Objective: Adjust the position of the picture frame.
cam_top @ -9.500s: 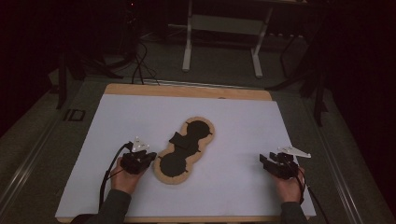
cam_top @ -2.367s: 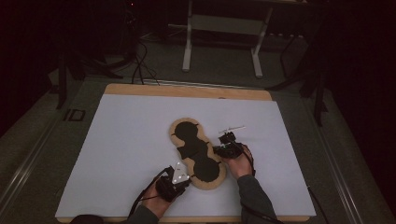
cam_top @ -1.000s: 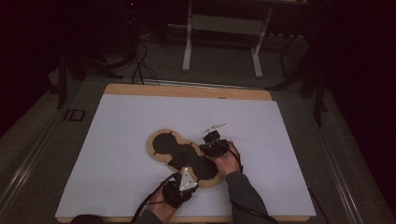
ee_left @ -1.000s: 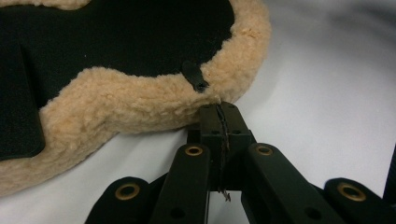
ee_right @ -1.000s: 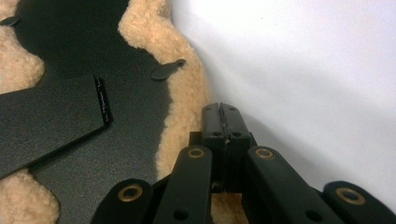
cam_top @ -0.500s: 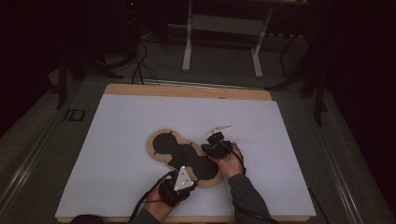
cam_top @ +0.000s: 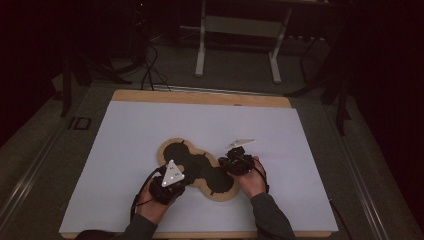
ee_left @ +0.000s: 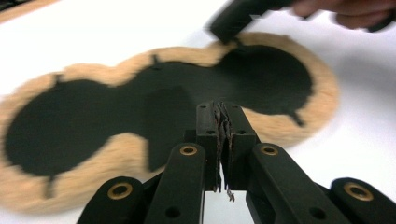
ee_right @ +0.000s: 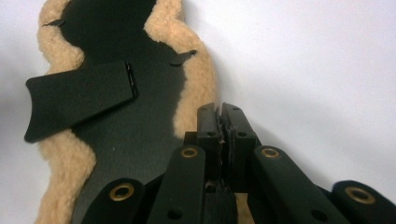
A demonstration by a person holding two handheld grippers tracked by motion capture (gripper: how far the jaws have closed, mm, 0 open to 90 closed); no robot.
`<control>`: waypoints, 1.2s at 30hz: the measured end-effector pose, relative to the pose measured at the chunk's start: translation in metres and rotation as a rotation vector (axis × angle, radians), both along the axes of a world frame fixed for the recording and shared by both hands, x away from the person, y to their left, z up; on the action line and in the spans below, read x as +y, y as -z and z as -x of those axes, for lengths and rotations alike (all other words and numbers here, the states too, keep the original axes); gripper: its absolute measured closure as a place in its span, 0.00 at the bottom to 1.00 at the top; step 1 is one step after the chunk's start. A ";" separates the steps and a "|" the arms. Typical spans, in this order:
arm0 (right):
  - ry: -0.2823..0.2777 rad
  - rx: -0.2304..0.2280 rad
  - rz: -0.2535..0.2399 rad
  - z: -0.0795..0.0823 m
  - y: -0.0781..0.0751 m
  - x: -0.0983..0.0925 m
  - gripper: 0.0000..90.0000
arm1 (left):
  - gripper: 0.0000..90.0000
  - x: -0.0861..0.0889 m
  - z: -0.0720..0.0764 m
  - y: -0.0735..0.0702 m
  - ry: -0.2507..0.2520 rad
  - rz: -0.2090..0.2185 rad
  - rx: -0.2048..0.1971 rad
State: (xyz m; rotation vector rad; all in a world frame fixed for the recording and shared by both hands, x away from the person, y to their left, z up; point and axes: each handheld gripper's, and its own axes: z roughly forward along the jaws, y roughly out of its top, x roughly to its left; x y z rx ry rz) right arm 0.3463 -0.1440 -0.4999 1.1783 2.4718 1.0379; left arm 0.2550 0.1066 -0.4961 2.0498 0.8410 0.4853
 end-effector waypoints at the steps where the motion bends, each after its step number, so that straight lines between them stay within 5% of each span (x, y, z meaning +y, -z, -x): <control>1: 0.002 0.001 -0.001 0.001 0.000 -0.002 0.96 | 0.97 0.004 -0.003 -0.001 -0.011 0.005 0.000; 13: -0.003 -0.006 -0.006 0.022 0.003 -0.020 0.96 | 0.98 0.052 -0.031 -0.006 -0.154 0.057 0.008; 20: -0.016 -0.013 0.015 0.038 0.004 -0.028 0.94 | 0.96 0.070 -0.056 0.002 -0.222 0.056 0.047; 36: 0.007 -0.012 0.012 0.061 0.008 -0.058 0.93 | 0.87 0.070 -0.104 0.021 -0.295 0.029 0.104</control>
